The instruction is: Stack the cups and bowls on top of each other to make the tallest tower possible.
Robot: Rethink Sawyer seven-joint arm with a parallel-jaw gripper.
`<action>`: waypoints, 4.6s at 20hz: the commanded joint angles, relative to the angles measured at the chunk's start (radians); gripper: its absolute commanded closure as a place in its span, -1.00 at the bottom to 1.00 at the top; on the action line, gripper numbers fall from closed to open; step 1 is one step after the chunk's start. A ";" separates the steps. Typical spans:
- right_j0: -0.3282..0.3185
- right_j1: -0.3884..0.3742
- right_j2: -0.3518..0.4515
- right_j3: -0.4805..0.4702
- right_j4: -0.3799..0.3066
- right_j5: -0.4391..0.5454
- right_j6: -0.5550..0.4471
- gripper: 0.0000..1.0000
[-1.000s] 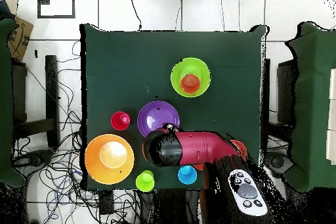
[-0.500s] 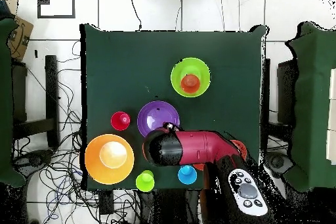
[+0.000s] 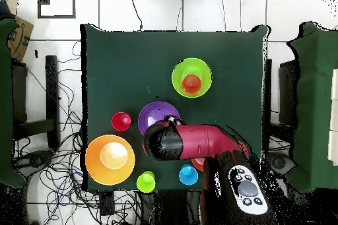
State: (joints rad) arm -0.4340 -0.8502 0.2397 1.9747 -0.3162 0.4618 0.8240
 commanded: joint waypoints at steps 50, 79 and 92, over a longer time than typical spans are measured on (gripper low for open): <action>-0.364 0.339 0.263 0.046 0.021 -0.426 0.385 -1.00; -0.251 0.356 0.098 -0.011 -0.142 -0.281 0.320 -1.00; -0.218 0.304 0.072 -0.013 -0.185 -0.347 0.344 -1.00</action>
State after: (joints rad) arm -0.6877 -0.5150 0.3245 2.0215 -0.4470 0.0685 1.0745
